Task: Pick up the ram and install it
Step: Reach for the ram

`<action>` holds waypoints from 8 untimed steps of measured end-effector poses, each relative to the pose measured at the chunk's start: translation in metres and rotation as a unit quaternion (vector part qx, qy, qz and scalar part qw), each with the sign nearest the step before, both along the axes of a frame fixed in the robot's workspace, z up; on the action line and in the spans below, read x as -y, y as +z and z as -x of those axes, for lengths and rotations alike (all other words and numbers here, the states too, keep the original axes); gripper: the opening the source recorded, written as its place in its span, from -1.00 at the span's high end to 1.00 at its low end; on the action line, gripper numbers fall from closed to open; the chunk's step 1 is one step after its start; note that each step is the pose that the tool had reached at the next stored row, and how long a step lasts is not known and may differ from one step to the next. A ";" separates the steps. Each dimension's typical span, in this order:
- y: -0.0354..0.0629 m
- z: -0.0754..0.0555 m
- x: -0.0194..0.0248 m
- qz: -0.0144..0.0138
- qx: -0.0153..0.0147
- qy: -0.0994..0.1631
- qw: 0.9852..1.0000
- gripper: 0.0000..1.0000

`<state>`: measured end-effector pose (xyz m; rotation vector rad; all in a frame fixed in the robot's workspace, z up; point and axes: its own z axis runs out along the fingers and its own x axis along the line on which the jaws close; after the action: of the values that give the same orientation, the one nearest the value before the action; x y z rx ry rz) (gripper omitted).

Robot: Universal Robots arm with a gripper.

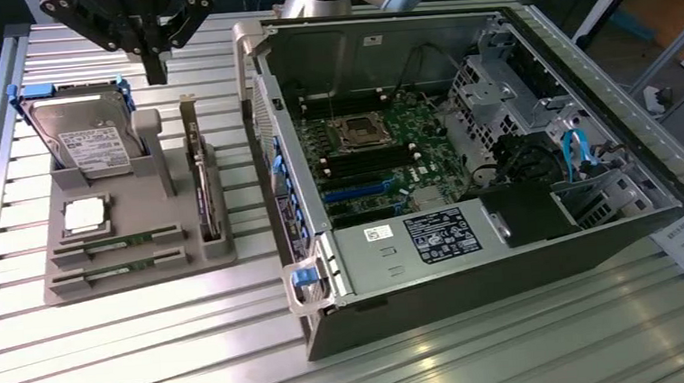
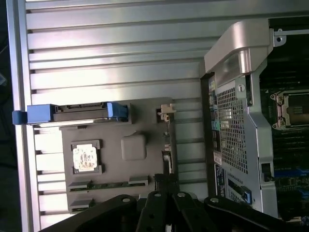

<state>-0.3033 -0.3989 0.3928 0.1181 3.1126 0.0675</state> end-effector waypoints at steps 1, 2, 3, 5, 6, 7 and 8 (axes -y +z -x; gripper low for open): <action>-0.0001 0.003 0.0000 0.000 0.000 0.000 1.000 0.80; -0.0001 0.008 0.0000 0.000 0.000 0.000 1.000 0.80; -0.0001 0.012 0.0000 0.000 0.000 0.000 1.000 0.80; -0.0001 0.021 0.0000 0.000 0.000 0.000 1.000 0.80; -0.0002 0.025 0.0000 0.000 0.000 0.000 1.000 0.80; -0.0002 0.029 0.0000 0.000 0.000 0.000 1.000 0.80; -0.0003 0.034 0.0000 0.000 0.000 0.000 1.000 0.80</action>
<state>-0.3376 -0.3989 0.3925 0.1182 3.1124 0.0677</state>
